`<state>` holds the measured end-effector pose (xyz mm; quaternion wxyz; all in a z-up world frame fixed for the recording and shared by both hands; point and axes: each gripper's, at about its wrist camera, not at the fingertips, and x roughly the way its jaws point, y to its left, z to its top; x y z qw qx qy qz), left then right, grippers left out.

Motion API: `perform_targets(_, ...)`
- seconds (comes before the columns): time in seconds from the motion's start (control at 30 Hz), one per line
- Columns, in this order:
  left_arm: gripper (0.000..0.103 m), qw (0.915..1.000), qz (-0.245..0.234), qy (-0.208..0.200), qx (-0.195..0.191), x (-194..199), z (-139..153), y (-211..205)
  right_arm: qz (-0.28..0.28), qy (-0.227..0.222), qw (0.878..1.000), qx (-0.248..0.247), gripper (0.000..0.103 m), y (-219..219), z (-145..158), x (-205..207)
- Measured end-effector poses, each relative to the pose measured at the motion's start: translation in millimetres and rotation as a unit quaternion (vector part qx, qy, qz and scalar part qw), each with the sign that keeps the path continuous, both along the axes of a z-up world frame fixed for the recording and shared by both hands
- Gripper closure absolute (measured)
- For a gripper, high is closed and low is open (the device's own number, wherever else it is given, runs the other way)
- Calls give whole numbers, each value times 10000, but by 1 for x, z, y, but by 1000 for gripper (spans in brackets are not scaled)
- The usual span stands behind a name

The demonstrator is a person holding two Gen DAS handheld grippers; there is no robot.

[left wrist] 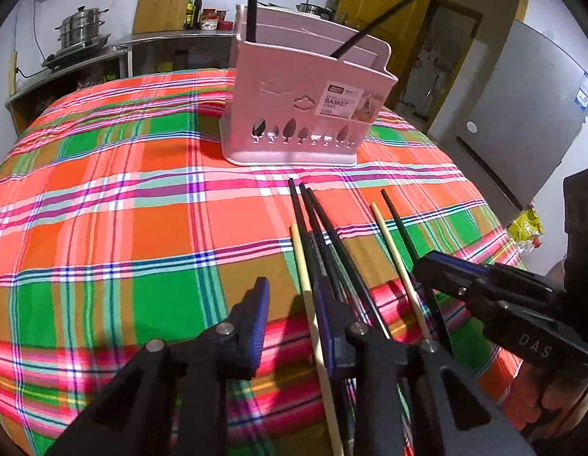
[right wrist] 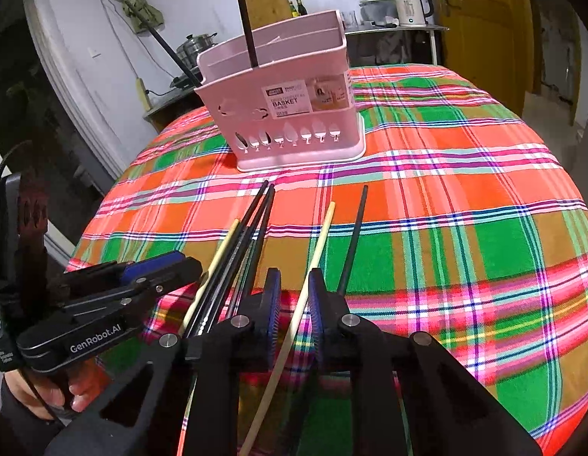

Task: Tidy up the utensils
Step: 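Move both open tools back down to the remaining chopsticks, then close the left tool on a wooden chopstick while the right tool grasps another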

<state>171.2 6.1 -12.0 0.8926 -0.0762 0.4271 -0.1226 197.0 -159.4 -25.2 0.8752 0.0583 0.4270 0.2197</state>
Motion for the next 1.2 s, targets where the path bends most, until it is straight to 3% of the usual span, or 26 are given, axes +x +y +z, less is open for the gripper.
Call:
perform_targets(0.3, 85, 9994, 21, 24, 333, 6, -6, -5, 29, 132, 9999, -107, 88, 6, -9, 9)
perform_targets(0.53, 92, 9993, 95, 45, 361, 4, -7, 3, 32, 203, 9996, -172, 88, 8, -13, 13)
perform_targets(1.2, 92, 9989, 247, 350, 196, 31, -7, 7, -134, 467, 9981, -370, 88, 17, -11, 62)
